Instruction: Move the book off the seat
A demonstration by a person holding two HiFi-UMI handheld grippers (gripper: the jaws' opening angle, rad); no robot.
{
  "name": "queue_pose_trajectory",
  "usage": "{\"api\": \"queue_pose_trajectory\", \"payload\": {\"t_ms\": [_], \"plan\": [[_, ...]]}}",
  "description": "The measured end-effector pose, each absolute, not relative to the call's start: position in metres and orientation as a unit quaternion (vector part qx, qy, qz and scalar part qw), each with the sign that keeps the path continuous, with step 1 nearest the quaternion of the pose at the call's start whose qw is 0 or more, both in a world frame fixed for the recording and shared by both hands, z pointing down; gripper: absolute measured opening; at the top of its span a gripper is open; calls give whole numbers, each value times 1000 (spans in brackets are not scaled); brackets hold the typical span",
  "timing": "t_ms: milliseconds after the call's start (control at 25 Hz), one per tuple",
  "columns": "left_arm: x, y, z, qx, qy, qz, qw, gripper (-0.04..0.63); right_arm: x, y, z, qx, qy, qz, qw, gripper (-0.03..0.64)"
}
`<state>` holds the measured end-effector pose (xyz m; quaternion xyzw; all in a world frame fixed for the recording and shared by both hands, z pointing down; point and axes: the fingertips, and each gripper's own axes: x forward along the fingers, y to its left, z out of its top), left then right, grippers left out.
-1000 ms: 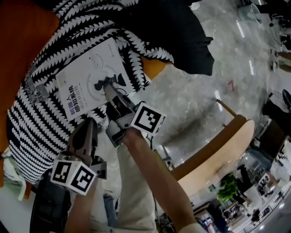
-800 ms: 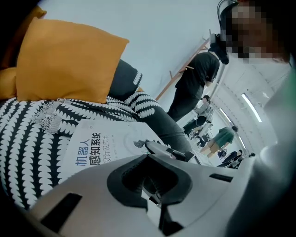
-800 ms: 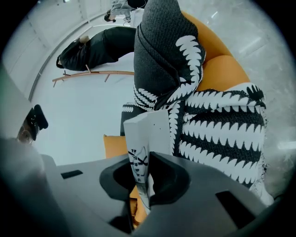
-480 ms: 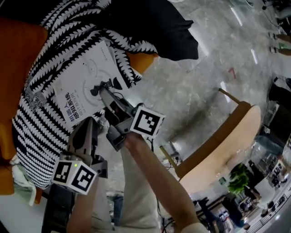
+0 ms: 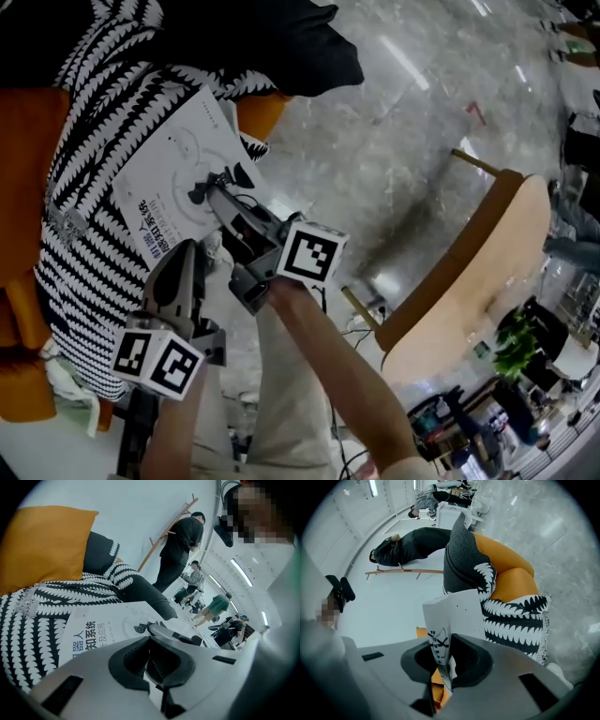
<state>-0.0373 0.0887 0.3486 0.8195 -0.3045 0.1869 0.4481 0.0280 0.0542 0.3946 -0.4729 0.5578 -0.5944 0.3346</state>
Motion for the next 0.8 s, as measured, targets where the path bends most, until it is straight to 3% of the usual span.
{"api": "queue_pose_trajectory", "payload": {"t_ms": [280,520,800], "plan": [[-38,95,337,833,-284,192,433,9,27,73,380,-480,557,-580,351,46],[-60,127,319,865,-291,123,389,9,7,105,348,-466,630,-520,340,46],[-55,141,292,882,-263,138,364,9,12,134,327,-476,619,-511,359,46]]}}
